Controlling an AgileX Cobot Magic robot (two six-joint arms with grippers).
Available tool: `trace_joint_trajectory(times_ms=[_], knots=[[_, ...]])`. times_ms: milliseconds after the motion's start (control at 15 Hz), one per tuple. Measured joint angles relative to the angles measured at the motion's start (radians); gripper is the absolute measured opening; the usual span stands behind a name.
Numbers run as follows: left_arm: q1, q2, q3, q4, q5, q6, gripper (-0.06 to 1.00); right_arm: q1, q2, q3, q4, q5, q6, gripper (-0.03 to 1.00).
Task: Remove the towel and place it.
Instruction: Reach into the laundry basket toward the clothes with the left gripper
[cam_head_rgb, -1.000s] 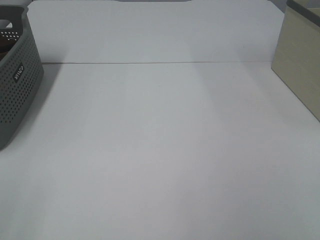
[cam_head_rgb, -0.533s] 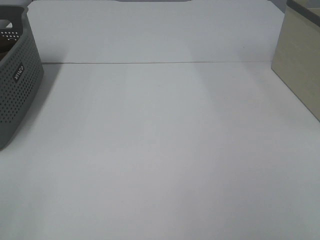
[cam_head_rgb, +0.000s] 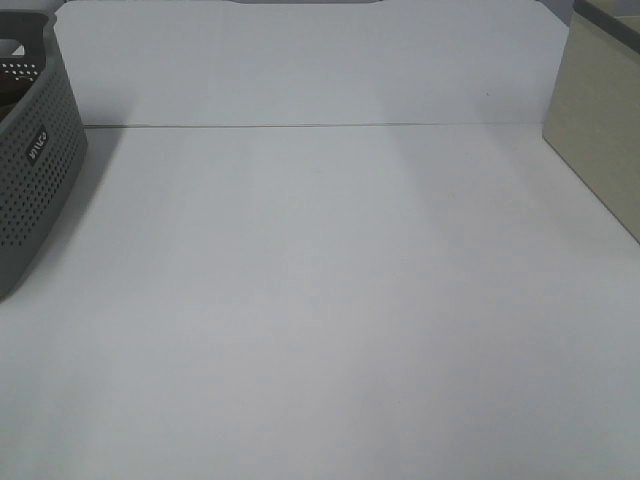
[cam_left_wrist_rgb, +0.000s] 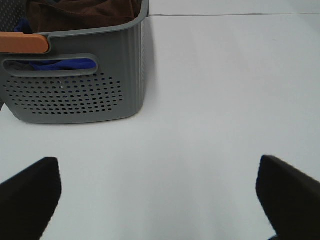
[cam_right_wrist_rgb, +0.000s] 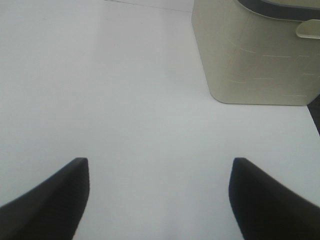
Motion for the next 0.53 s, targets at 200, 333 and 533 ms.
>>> trace_joint_trajectory(times_ms=[200,333,533], knots=[[0.0,0.0,0.0,0.0,0.0,0.0,0.99,0.0,0.0,0.0,0.0,0.0,0.0,0.75],[0.0,0.0,0.0,0.0,0.0,0.0,0.99,0.0,0.0,0.0,0.0,0.0,0.0,0.75],[0.0,0.0,0.0,0.005,0.0,0.0,0.99,0.0,0.0,0.0,0.0,0.0,0.0,0.75]])
